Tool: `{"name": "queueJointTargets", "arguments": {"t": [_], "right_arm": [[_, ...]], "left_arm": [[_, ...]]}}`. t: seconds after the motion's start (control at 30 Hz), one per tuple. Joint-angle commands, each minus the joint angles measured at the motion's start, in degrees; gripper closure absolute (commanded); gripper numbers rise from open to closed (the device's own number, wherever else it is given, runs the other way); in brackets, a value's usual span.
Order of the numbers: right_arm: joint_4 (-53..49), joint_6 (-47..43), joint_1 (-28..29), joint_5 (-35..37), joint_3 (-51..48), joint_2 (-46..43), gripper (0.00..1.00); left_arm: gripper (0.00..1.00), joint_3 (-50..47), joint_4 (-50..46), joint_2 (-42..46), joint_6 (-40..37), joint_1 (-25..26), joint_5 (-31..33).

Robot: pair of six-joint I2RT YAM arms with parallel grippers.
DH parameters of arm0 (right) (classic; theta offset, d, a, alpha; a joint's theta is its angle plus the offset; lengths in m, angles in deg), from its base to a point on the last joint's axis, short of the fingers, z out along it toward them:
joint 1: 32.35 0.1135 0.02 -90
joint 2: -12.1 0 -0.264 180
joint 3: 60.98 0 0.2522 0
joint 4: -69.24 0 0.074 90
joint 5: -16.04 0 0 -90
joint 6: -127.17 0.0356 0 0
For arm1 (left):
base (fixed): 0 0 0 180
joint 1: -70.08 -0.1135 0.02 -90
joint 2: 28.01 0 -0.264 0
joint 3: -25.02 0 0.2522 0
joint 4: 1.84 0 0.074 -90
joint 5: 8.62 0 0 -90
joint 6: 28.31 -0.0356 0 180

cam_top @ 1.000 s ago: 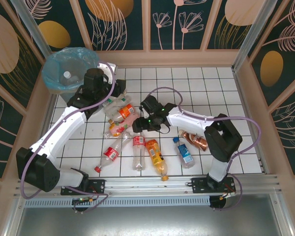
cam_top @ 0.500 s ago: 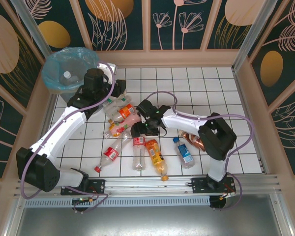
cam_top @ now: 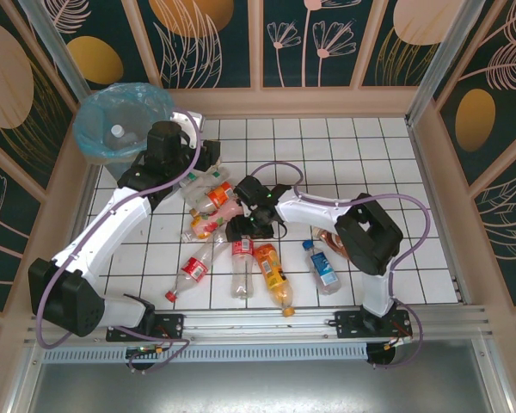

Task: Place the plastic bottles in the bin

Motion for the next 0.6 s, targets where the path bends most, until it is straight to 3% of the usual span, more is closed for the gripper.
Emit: {"name": "queueJointTargets", "arguments": {"t": [0.0, 0.57], "right_arm": [[0.17, -0.03, 0.15, -1.69, 1.49, 1.43, 0.26], [1.00, -0.61, -1.06, -0.27, 1.00, -3.49, 0.42]], "left_arm": [[0.41, -0.76, 1.54, 1.88, -0.10, -0.13, 0.70], [0.41, 0.21, 2.29, 3.33, 1.35, -0.13, 0.72]]}}
